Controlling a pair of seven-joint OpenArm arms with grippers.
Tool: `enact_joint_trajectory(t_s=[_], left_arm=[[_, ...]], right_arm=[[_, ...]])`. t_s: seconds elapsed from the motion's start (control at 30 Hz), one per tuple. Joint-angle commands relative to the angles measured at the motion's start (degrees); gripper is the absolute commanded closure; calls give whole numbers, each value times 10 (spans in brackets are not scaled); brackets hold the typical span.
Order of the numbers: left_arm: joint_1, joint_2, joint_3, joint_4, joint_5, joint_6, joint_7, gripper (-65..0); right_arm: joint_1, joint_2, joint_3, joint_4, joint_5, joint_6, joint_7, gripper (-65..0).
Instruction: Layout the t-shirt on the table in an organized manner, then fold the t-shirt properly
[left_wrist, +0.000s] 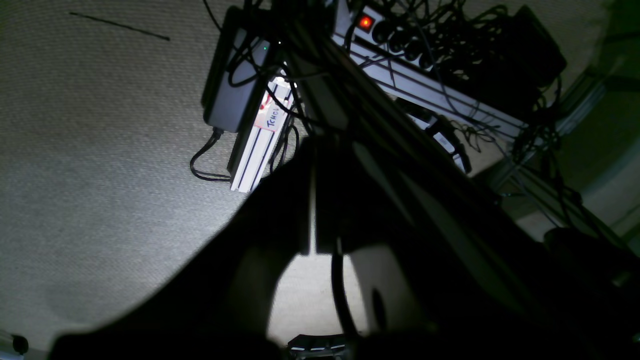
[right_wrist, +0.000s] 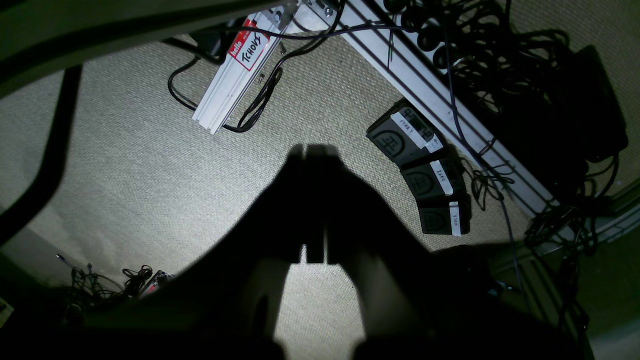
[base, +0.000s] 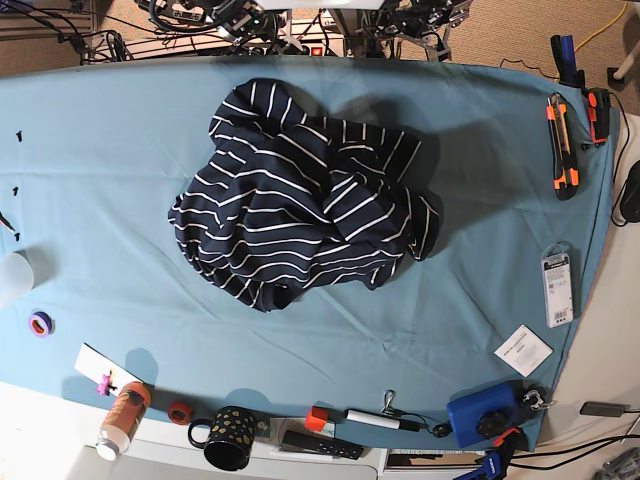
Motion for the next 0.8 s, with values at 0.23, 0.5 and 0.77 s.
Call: enact_joint_trajectory(t_s=[0.23,0.5,0.77], left_arm=[[29,-1,2,35,57,-4,0,0],[108,-1,2,143,72,-4,14,0],[192,-2,2,258,69,-53,16,0]], right_arm=[[0,8,-1,4,3,5,-25,0],[-44,33,-1,68,7,5,-36,0],[-130,116,-1,239,102,5,-78,0]])
